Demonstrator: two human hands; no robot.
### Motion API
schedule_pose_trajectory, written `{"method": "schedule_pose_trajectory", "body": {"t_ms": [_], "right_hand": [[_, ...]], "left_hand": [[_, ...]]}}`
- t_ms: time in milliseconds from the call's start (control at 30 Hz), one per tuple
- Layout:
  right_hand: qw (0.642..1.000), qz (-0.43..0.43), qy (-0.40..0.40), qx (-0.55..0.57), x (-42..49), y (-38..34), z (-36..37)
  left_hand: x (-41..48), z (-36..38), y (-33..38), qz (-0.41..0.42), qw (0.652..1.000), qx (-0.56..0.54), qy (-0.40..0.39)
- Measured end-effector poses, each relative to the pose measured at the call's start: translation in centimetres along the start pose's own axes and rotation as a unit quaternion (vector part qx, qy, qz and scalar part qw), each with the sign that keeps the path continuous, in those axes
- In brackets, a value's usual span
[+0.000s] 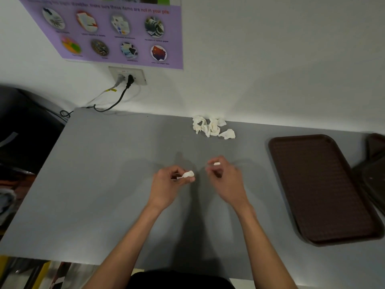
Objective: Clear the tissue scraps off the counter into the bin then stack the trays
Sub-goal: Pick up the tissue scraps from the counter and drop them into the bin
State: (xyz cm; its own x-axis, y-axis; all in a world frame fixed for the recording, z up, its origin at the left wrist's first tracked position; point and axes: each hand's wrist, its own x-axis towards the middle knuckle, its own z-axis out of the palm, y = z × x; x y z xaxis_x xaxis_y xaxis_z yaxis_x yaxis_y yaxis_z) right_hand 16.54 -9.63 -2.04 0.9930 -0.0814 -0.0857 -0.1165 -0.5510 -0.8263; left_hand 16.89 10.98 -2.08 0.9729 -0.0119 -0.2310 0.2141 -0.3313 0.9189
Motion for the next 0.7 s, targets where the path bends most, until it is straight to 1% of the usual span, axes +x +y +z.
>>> {"method": "schedule_pose_trajectory", "body": {"t_ms": [67,133,233,300,333,367,400,467,600,700], "right_hand": [[0.995,0.011,0.041,-0.089,2.7,2.1,0.3],[0.985,0.047,0.019,-0.166,5.0,4.3,1.0],[0.977,0.091,-0.028,-0.193,6.6,6.9,2.9],[0.973,0.076,-0.002,-0.218,6.3,8.0,4.2],[0.973,0.058,-0.002,-0.225,5.9,8.3,5.0],[0.976,0.055,-0.019,-0.210,5.2,8.2,5.7],[0.978,0.072,-0.029,-0.194,4.4,8.0,6.5],[0.981,0.092,-0.025,-0.170,2.2,7.4,8.1],[0.991,0.049,-0.021,-0.120,-4.2,5.3,11.9],[0.997,0.053,-0.009,-0.058,-10.8,2.0,14.8]], "left_hand": [[-0.3,-0.2,-0.3,-0.009,1.000,-0.009,0.011],[-0.9,-0.5,-0.3,-0.010,1.000,-0.020,0.018],[-2.1,-1.6,-0.6,-0.020,0.999,-0.021,0.031],[-2.9,-2.6,-1.5,-0.019,0.999,-0.013,0.041],[-3.3,-3.1,-2.1,-0.022,0.999,-0.009,0.049],[-3.8,-3.7,-2.7,-0.027,0.998,-0.008,0.055],[-4.3,-4.4,-3.3,-0.034,0.997,-0.011,0.062],[-5.6,-5.7,-4.3,-0.042,0.996,-0.029,0.077],[-9.0,-9.2,-6.8,-0.051,0.994,-0.023,0.092],[-12.5,-12.6,-9.1,-0.052,0.995,-0.011,0.085]]}}
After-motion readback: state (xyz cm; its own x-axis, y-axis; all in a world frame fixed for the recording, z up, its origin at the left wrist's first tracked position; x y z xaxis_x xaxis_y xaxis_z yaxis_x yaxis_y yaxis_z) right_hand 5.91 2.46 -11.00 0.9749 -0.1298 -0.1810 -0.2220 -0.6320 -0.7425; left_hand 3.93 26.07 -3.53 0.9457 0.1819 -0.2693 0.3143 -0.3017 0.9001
